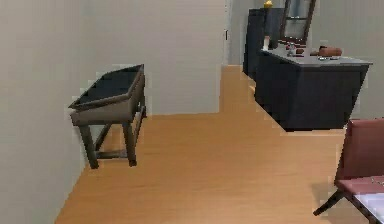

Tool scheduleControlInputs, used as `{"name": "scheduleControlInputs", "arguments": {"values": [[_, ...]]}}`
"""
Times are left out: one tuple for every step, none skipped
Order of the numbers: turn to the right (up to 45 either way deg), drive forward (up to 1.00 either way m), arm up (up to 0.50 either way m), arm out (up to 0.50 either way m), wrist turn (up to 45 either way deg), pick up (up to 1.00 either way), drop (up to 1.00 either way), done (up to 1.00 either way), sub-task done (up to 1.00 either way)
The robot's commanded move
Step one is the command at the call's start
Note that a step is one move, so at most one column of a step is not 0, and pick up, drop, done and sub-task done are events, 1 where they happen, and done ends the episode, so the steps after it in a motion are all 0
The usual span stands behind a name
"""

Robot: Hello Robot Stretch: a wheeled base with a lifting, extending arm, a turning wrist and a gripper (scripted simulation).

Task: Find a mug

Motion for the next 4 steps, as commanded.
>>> {"name": "scheduleControlInputs", "arguments": {"values": [[0.0, 0.10, 0.00, 0.00, 0.0, 0.00, 0.00, 0.00, 0.00], [18.0, 0.00, 0.00, 0.00, 0.0, 0.00, 0.00, 0.00, 0.00], [0.0, 1.00, 0.00, 0.00, 0.0, 0.00, 0.00, 0.00, 0.00], [3.0, 0.00, 0.00, 0.00, 0.0, 0.00, 0.00, 0.00, 0.00]]}}
